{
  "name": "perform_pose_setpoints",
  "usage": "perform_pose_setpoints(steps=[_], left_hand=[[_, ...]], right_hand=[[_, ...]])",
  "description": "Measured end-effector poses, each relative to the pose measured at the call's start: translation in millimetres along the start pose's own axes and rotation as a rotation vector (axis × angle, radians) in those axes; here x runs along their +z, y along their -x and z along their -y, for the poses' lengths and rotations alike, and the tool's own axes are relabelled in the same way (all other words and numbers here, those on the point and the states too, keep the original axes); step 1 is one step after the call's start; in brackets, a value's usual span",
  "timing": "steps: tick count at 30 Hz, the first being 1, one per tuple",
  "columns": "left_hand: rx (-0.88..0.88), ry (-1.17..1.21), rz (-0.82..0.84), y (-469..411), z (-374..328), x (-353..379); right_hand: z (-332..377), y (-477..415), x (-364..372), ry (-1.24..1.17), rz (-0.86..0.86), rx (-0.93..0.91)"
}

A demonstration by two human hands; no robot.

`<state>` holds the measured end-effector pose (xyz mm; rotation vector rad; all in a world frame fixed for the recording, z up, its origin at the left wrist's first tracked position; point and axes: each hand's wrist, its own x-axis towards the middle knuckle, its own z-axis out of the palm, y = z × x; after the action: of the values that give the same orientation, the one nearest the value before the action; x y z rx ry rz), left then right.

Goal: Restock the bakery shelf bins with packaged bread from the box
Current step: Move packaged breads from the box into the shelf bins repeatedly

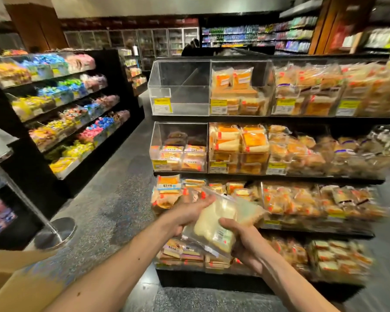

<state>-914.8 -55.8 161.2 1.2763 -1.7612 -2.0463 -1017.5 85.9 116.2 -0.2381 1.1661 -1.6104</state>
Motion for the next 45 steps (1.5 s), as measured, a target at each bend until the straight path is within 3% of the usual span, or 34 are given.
perform_pose_setpoints(steps=[7, 10, 12, 14, 17, 19, 22, 24, 29, 34, 38, 40, 45], left_hand=[[-0.068, 0.167, 0.072, -71.6, -33.8, -65.1], [-0.100, 0.174, 0.013, -106.2, -53.5, -92.4], [-0.027, 0.210, -0.050, -133.9, -67.4, -108.9], [0.163, 0.178, -0.167, -158.6, -81.8, -118.6], [0.648, -0.150, -0.345, -175.4, -96.7, -118.5], [1.013, -0.419, -0.263, -173.6, -102.6, -111.0], [1.414, -0.796, -0.187, -200.0, -97.6, -108.1], [1.511, -0.933, -0.256, -224.9, -94.3, -110.9], [1.530, -1.054, -0.333, -251.6, -102.2, -123.6], [1.325, -1.083, -0.268, -264.3, -116.1, -133.6], [0.950, -0.836, -0.070, -270.9, -106.6, -146.2], [0.847, -0.652, 0.021, -279.4, -104.2, -152.6], [0.669, -0.228, -0.192, -311.2, -118.1, -154.6]], right_hand=[[34.1, -75.5, 4.2, -0.075, -0.097, 0.068], [54.7, -111.8, 9.5, -0.067, -0.130, 0.069], [65.5, -134.6, 13.8, -0.023, -0.167, 0.056], [73.2, -158.0, 17.8, -0.006, -0.197, 0.028], [81.5, -184.7, 24.0, -0.032, -0.233, -0.004], [88.2, -201.9, 29.0, -0.038, -0.231, -0.015], [104.2, -230.7, 36.5, -0.056, -0.201, 0.001], [115.8, -250.1, 35.2, -0.065, -0.202, 0.019], [138.6, -288.6, 30.5, -0.130, -0.160, 0.043], [151.6, -322.1, 35.6, -0.101, -0.128, 0.036], [150.8, -335.4, 31.4, -0.059, -0.120, 0.028], [152.1, -341.4, 29.1, -0.036, -0.127, 0.007], [151.8, -348.0, 35.4, 0.006, -0.137, -0.065]])
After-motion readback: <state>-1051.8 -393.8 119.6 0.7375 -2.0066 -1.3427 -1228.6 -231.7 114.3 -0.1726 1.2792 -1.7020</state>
